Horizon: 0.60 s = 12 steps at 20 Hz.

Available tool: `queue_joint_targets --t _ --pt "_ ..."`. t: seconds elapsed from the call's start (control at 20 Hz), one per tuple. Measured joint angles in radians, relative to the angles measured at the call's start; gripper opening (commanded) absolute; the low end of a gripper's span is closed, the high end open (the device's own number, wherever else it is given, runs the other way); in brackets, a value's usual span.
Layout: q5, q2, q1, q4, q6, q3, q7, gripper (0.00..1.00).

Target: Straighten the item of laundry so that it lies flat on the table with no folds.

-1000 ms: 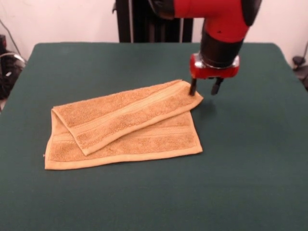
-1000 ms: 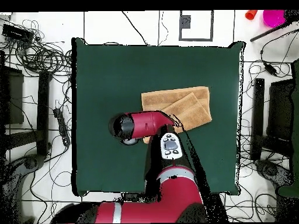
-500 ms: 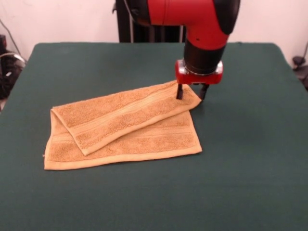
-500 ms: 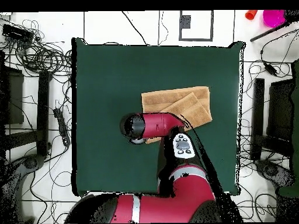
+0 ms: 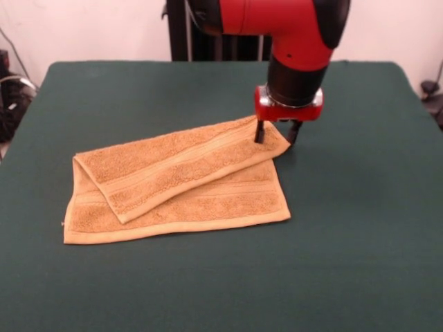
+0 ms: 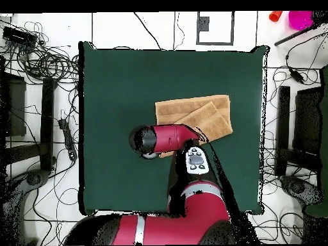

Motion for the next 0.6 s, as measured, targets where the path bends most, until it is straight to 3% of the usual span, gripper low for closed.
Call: queue_joint_targets --t 0.6 --pt "0.0 0.012 0.056 -0.019 -0.007 -0.049 0.0 1.0"
